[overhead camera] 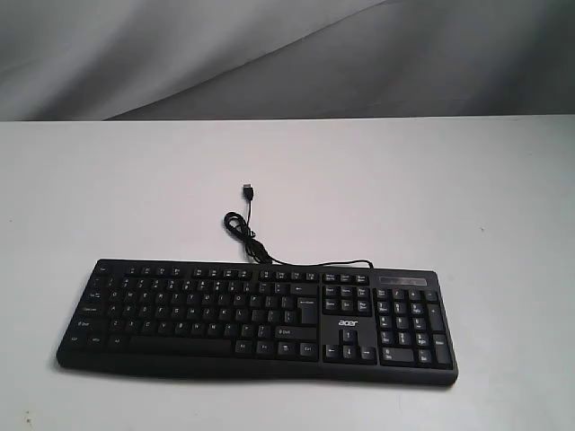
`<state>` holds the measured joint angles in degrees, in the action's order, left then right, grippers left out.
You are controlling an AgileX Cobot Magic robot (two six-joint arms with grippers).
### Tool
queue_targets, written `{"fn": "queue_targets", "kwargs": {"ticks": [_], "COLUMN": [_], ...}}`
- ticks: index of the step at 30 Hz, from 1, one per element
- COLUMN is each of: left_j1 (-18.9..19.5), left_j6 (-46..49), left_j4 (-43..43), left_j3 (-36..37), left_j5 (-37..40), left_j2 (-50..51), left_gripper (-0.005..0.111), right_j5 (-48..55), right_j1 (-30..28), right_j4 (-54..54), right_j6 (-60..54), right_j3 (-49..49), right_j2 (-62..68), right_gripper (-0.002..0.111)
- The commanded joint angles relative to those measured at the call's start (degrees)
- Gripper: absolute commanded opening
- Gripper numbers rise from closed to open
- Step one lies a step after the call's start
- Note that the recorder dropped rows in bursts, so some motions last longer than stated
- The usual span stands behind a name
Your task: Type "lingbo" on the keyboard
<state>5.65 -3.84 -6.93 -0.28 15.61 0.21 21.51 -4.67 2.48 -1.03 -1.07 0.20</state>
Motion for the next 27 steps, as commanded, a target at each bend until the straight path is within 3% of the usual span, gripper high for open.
{"fn": "queue_targets", "kwargs": {"ticks": [1, 4, 11, 20, 24, 27], "left_j1": [0.06, 0.06, 0.06, 0.06, 0.06, 0.06], "left_j6": [-0.12, -0.12, -0.12, -0.12, -0.12, -0.12], "left_j4": [0.21, 0.21, 0.21, 0.21, 0.21, 0.21], "left_j3": [0.28, 0.28, 0.28, 0.28, 0.28, 0.28], "left_j5": [-0.39, -0.39, -0.39, -0.39, -0.39, -0.39], "left_j2": [-0.21, -0.21, -0.21, -0.21, -0.21, -0.21], "left_gripper": [0.001, 0.001, 0.001, 0.001, 0.001, 0.001], "right_j5": [-0.01, -4.25, -29.43, -36.07, -49.84, -51.39], "right_j1": [0.15, 0.15, 0.15, 0.15, 0.15, 0.15], "right_j4": [0.1, -1.86, -1.46, -1.42, 2.02, -3.82], "right_j6": [0.17, -0.68, -0.41, 0.34, 14.15, 22.63], "right_j3": [0.65, 0.65, 0.65, 0.65, 0.65, -1.53], "right_j2": [-0.2, -0.2, -0.2, -0.2, -0.2, -0.2], "right_gripper": [0.0, 0.0, 0.0, 0.0, 0.0, 0.0]}}
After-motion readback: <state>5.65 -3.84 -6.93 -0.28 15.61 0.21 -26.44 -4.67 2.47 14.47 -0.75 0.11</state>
